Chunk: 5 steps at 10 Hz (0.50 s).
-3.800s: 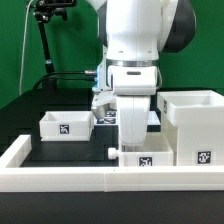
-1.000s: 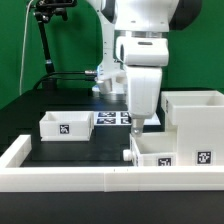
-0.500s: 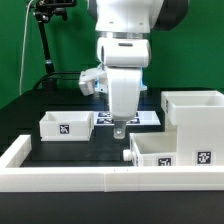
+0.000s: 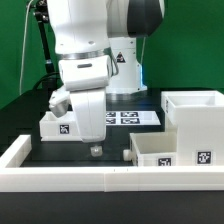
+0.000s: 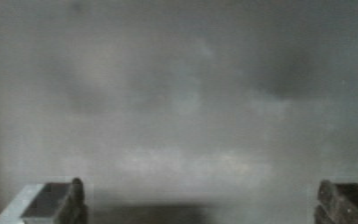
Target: Assemble drawer
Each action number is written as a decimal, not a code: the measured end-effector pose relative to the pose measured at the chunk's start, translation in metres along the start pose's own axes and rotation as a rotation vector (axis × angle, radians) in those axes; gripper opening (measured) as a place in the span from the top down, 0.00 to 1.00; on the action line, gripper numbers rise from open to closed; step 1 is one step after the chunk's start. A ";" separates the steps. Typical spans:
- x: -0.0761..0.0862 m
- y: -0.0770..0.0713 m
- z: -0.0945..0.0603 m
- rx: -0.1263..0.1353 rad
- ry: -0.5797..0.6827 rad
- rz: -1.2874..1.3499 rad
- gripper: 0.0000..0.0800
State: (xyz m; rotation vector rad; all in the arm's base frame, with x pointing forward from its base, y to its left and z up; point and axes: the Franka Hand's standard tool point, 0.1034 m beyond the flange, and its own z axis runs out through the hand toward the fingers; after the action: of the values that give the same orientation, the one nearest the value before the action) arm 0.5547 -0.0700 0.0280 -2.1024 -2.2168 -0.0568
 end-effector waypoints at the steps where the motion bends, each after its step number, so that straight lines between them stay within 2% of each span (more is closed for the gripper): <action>1: 0.011 0.001 0.004 0.006 0.001 0.004 0.19; 5: 0.047 -0.007 0.016 0.028 0.013 0.091 0.19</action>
Offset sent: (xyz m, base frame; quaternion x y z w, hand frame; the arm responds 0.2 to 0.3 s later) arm -0.0136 0.0437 -0.0095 -0.0026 0.0093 0.0515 0.9986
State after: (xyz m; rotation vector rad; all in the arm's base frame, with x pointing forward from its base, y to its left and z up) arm 0.5446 -0.0227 0.0159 -2.1793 -2.0992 -0.0330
